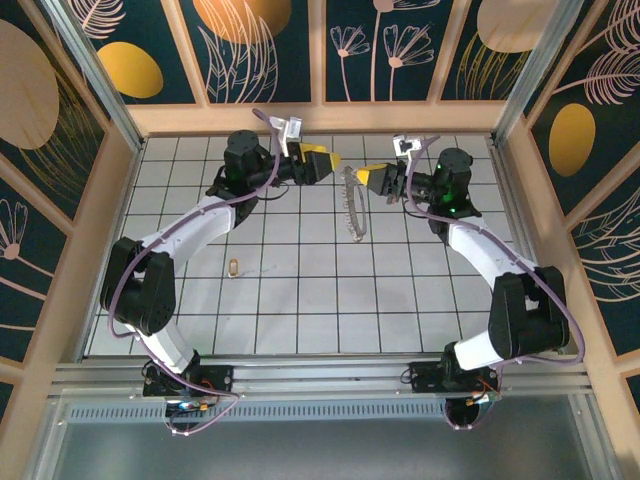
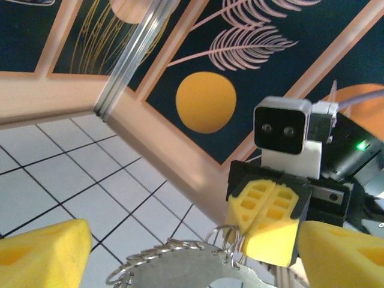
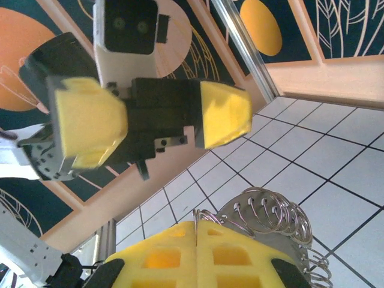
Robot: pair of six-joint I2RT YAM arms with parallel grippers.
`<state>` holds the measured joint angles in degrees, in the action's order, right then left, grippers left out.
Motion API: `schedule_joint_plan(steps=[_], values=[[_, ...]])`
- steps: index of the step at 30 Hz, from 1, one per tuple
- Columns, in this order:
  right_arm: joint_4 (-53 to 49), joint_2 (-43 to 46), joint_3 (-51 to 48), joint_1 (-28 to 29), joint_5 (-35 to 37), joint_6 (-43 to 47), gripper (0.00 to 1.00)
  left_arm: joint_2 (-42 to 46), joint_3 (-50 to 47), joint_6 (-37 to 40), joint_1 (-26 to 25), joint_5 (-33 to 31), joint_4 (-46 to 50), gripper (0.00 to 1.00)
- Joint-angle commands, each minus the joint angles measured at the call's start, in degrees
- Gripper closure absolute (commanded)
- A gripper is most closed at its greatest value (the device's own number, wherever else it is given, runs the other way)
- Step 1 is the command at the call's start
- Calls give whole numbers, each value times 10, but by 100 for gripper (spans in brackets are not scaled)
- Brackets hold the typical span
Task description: Put the keys on the keyring
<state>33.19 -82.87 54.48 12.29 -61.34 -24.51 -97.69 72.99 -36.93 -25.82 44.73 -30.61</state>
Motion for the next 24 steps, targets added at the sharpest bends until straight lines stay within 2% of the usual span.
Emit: schedule_joint_plan(steps=[1, 4, 8, 14, 24], values=[[33, 30, -3, -4, -39, 13, 100, -15, 12, -27, 4, 58, -49, 17], [37, 36, -6, -4, -56, 16, 100, -20, 19, -10, 4, 96, -40, 24], [39, 36, 1, -4, -67, 18, 100, -18, 27, 24, 4, 138, -11, 38], [49, 27, 12, -3, -67, 9, 100, -13, 32, 39, 4, 174, -2, 57], [77, 6, 19, 5, -56, -15, 100, -30, 33, -2, 3, 197, -49, 62]])
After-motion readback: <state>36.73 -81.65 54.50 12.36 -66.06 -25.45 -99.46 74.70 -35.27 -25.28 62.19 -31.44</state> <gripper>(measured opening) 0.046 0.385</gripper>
